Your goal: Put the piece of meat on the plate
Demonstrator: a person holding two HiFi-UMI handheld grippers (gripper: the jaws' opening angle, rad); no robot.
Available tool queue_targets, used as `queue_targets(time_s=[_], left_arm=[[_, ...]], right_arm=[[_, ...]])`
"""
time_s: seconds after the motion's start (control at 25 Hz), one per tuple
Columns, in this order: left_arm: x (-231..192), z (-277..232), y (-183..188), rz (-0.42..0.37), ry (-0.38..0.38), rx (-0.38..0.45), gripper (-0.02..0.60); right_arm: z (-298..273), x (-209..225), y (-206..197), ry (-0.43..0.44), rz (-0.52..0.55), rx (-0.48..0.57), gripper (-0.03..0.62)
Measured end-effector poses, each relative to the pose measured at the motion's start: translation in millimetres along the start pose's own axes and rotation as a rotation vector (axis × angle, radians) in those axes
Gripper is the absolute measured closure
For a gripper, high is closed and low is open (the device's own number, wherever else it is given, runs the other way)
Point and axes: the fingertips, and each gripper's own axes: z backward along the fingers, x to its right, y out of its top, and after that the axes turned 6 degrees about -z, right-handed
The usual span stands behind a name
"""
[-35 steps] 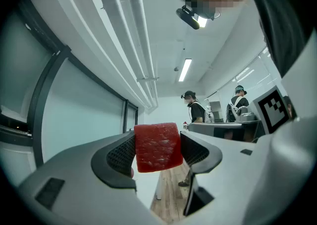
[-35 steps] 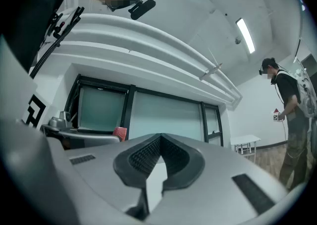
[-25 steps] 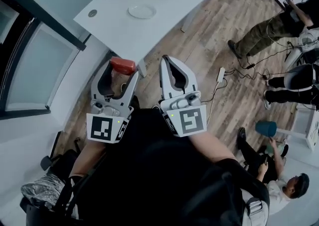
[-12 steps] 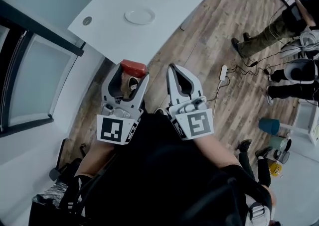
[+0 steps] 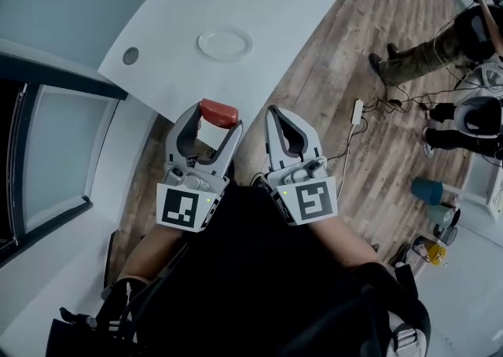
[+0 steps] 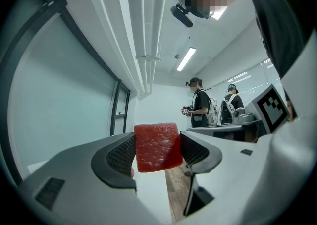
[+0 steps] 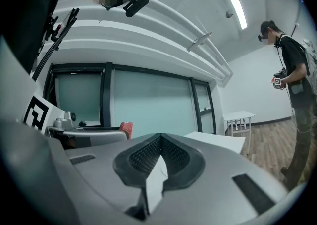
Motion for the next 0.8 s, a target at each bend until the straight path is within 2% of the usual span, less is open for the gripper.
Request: queue_targets(time_s=[0.08,0.32,0.44,0.8], left_arm=[[-22,-10,-2,0.005,-0.011,-0.01,0.299],[-75,-31,-7,0.029,-0.049,-0.038,0.299],[-97,-41,-15,0.039,-0.078,-0.057,0.299],[-136,-61,-42,0.087,-0.153,-0.108,0.299]], right_arm=[[-23,-3,-3,-0.005,0.007,-0.027,0.591],[-90,-14,11,-0.015,0.006,-0.015,0.59],[-117,-20,4,-0.033,0.041,-0.059,0.591],[-161,-27,-12,-0.097,0.049,-0.118,0.591]])
